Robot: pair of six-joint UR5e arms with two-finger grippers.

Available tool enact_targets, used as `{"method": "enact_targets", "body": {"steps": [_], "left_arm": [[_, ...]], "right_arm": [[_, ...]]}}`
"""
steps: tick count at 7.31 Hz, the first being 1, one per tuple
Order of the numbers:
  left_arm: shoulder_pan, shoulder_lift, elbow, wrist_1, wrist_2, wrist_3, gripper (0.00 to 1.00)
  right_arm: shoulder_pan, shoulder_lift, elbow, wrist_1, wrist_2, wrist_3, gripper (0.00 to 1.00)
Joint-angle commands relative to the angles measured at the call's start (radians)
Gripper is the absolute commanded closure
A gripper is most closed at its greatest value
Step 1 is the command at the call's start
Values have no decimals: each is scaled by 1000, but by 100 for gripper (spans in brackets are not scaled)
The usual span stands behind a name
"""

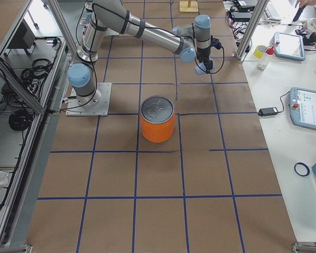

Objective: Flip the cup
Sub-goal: 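Carry the white cup with the right gripper toward the left gripper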

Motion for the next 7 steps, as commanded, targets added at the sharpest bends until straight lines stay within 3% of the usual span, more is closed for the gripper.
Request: {"method": "enact_targets", "body": {"steps": [1,4,7], "left_arm": [[0,1,0,1,2,2,0],[-2,-1,0,1,0,0,0],[0,-1,0,-1,0,0,0]], "right_arm": [[160,7,-6,-18,-1,-162,88],[318,103,0,-213,-1,-573,87],[386,124,6,-222,-13,-798,84]]}}
